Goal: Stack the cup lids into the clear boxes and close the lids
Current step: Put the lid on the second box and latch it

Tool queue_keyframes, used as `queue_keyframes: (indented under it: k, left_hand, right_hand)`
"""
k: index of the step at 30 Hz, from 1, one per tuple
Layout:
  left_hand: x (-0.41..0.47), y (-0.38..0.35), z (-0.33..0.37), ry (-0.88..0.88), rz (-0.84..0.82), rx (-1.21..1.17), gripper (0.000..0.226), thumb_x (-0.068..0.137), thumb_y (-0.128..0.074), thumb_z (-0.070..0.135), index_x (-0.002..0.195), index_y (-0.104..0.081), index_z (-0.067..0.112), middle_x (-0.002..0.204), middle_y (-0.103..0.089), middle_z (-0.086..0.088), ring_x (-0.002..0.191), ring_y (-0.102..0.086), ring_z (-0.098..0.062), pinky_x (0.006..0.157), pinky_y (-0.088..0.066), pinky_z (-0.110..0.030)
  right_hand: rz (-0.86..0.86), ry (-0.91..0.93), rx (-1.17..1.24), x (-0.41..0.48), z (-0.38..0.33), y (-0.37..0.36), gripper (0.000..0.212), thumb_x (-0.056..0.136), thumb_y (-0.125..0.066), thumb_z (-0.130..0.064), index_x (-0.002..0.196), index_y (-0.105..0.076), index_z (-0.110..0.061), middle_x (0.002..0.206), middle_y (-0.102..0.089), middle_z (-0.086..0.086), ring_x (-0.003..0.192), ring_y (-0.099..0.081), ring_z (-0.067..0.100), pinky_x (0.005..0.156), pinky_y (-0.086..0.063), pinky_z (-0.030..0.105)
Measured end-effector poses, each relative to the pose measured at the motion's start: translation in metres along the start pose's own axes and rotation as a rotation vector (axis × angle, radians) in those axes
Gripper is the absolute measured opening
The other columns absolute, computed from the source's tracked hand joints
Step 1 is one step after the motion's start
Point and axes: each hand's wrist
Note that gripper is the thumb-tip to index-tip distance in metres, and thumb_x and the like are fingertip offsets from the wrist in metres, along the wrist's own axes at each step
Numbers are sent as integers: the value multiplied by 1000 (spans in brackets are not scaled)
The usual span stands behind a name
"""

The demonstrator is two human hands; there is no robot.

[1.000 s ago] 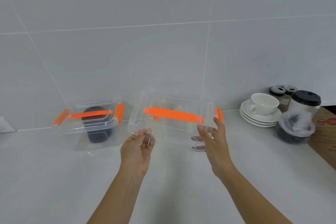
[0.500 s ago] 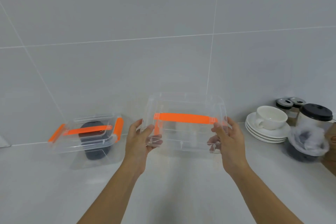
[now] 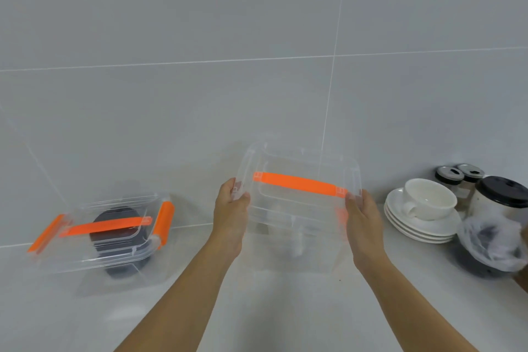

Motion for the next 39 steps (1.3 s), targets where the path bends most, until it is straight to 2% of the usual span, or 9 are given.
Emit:
queue_keyframes:
  k: [4,11,16,20,24,31,34,37,39]
  left_hand:
    - [6,1,-16,54,12,48,47,92,-44,7,137,-40,19,139,-49,-7,126,-47,-31,106,-36,-54]
    - [14,6,-34,114,18,102,44,93,-45,14,136,-39,22,141,-47,-7,127,-45,-30,105,-36,-52]
    - [13,2,-37,117,2,128,39,93,-45,15,131,-42,27,136,-50,-5,119,-49,-24,95,-41,-39]
    - [10,0,-39,120,-36,187,44,95,-40,13,137,-35,24,142,-42,-3,126,-42,-23,98,-35,-35]
    - [11,-1,-38,138,-59,310,40,90,-38,8,129,-42,16,136,-41,-9,103,-46,-22,83,-37,-31]
    - [11,10,-37,197,-113,333,47,90,-48,14,136,-37,17,123,-51,-2,105,-50,-20,81,-36,-29]
    - [11,13,-36,198,-126,355,37,88,-51,15,125,-43,17,108,-54,3,92,-52,-15,71,-38,-26]
    - [11,23,-37,195,-98,416,15,82,-57,15,93,-47,15,88,-56,1,75,-53,-15,63,-39,-27]
    - [12,30,-37,165,-79,464,19,78,-62,17,77,-43,13,79,-54,-3,68,-50,-19,62,-39,-30]
  right_hand:
    - [-25,-24,-114,5,16,-2,20,96,-38,-26,108,-51,-18,91,-51,-10,93,-45,17,75,-38,26]
    - [-54,9,-330,12,25,-13,26,97,-33,-30,114,-49,-19,103,-52,-5,100,-48,18,89,-40,39]
    - [-43,40,-415,14,24,-11,25,95,-33,-21,71,-37,-20,66,-39,-1,59,-40,15,56,-33,30]
    - [-41,-14,-467,18,27,-7,23,95,-34,-21,76,-41,-11,67,-42,2,59,-40,16,54,-32,32]
    - [-83,-88,-493,21,34,-4,28,96,-36,-32,76,-43,-14,68,-45,2,58,-42,18,51,-33,31]
    - [-109,-93,-513,26,33,-3,26,95,-38,-26,70,-39,-21,66,-44,1,58,-42,18,51,-33,31]
    - [-121,-86,-529,27,32,-3,27,95,-38,-27,69,-41,-20,66,-44,0,57,-41,17,50,-31,30]
    - [-175,-91,-562,31,29,0,27,95,-40,-28,71,-45,-18,66,-45,0,57,-41,16,50,-30,28]
    - [-218,-98,-597,36,26,4,25,93,-44,-27,71,-49,-17,65,-47,1,57,-43,18,52,-32,28]
Point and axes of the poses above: each hand's wrist, its own x-axis towards the middle knuckle, its own y-axis out of the back of the hand, z = x × y
